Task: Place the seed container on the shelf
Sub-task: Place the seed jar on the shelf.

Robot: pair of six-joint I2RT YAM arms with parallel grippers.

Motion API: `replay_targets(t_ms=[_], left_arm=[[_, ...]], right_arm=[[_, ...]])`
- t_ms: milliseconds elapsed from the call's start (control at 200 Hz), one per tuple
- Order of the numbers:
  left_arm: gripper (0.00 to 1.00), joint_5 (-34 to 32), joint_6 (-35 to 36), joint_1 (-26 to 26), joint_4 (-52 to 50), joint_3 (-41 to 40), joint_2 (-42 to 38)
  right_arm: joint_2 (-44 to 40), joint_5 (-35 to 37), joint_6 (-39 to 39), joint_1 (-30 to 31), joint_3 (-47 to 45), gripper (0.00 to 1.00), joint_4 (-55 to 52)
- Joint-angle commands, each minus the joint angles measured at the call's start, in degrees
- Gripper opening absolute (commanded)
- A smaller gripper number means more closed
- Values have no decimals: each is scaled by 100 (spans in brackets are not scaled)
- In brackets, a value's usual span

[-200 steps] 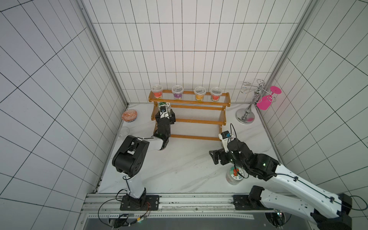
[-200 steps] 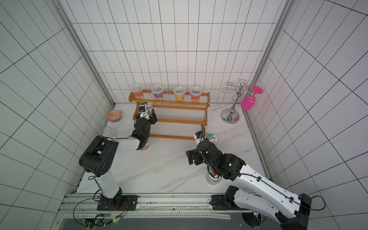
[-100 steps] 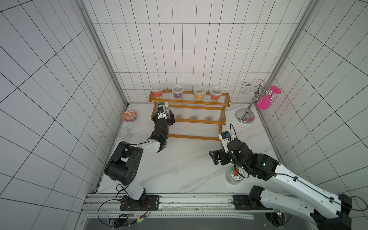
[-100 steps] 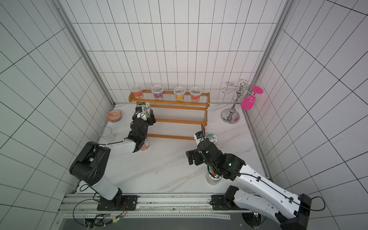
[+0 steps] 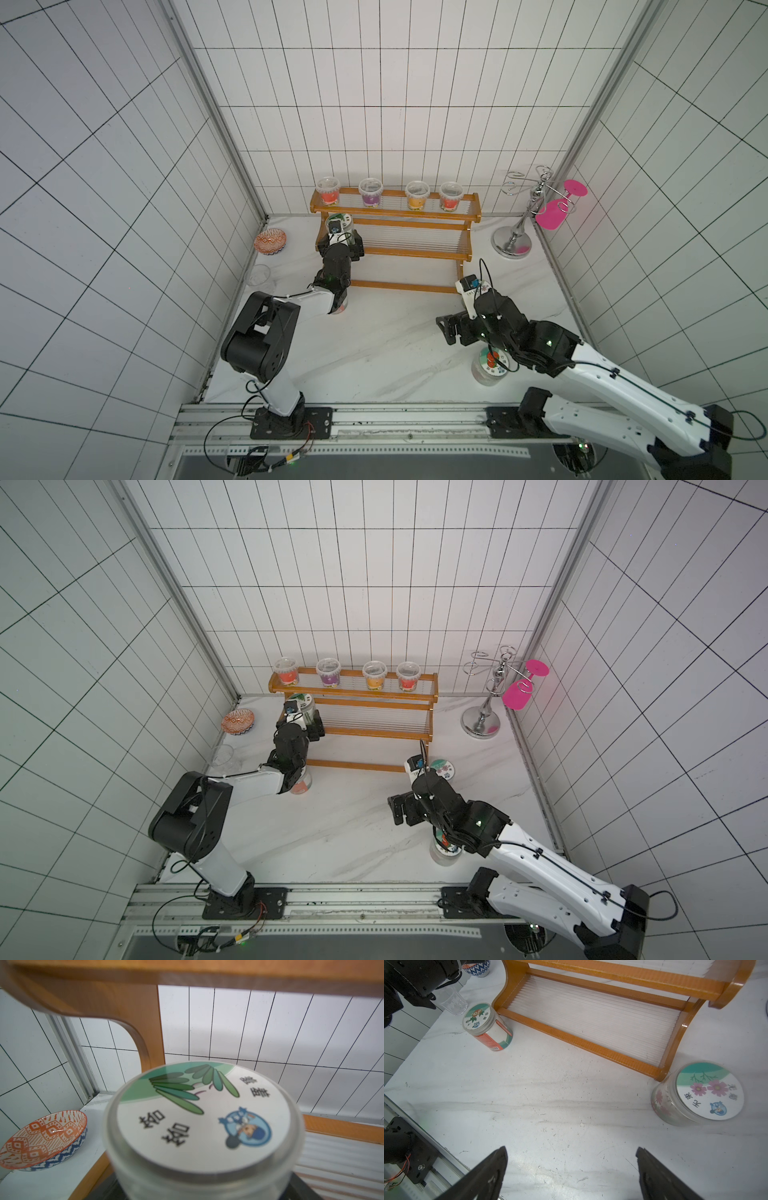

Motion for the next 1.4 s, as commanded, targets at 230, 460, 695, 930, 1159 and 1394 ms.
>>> replay_targets(t_ms=[230, 460, 695, 930, 1159, 1394], left_arm=[[99, 706, -507, 16, -383, -274, -716], [99, 694, -604, 16, -907, -344, -1086], [76, 598, -632, 64, -974, -306, -990], [70, 748, -631, 199, -1084, 44, -692], [68, 900, -625, 306, -1213, 291, -551], [79, 1103, -689, 307, -1343, 49, -899]], right_arm=[[-99, -79, 45, -90, -141, 100, 75], [-99, -115, 55, -99, -149, 100, 75], [-119, -141, 63, -105, -162, 100, 84], [-178, -128, 41, -131, -184, 100, 58], [-224, 12, 117, -243, -132, 100, -294], [-224, 55, 436, -419, 71, 99, -1280]])
